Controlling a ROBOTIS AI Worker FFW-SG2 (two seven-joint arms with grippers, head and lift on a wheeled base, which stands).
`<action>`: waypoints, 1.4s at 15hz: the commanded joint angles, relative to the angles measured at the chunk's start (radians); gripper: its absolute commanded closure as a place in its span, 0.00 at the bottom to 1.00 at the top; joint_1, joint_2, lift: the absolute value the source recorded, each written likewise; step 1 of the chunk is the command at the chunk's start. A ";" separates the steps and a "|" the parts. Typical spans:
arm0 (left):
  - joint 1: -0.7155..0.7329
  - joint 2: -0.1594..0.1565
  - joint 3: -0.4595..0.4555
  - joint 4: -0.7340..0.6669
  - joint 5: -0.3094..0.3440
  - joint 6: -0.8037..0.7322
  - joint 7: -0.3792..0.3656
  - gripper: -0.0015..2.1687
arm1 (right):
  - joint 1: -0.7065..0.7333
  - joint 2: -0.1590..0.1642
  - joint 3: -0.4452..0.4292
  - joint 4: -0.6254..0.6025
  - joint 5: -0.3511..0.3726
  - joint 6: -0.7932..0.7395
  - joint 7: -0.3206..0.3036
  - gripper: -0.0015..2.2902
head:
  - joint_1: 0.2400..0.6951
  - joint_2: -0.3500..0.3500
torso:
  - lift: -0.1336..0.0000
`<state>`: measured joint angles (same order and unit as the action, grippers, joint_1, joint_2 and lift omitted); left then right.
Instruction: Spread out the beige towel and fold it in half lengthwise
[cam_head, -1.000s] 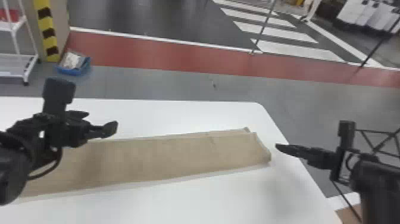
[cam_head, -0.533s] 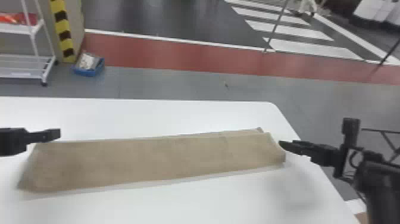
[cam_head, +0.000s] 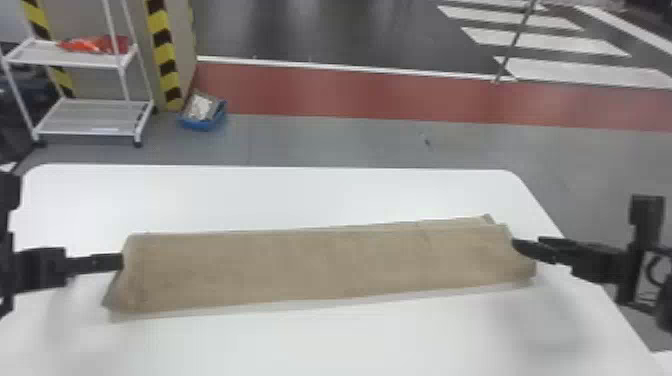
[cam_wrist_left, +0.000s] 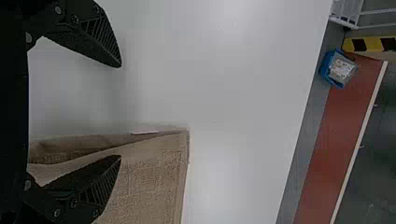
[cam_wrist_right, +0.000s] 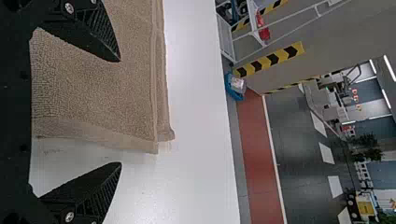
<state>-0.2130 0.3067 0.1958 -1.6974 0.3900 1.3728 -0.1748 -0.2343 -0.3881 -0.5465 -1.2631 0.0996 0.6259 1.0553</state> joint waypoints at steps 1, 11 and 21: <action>-0.006 0.002 0.013 -0.011 0.032 0.026 -0.006 0.10 | 0.000 0.000 0.003 -0.001 0.008 0.002 0.000 0.04 | 1.00 0.26 | 0.07; -0.029 0.014 0.001 -0.064 0.070 0.197 -0.058 0.15 | -0.002 0.000 0.010 -0.001 0.015 0.005 0.000 0.04 | 1.00 0.20 | 0.07; -0.040 0.006 -0.032 -0.054 0.069 0.199 -0.048 0.36 | 0.001 -0.002 -0.006 -0.001 0.014 0.005 0.000 0.04 | 1.00 0.18 | 0.07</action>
<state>-0.2547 0.3142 0.1656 -1.7509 0.4597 1.5696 -0.2233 -0.2347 -0.3880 -0.5501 -1.2656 0.1139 0.6332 1.0561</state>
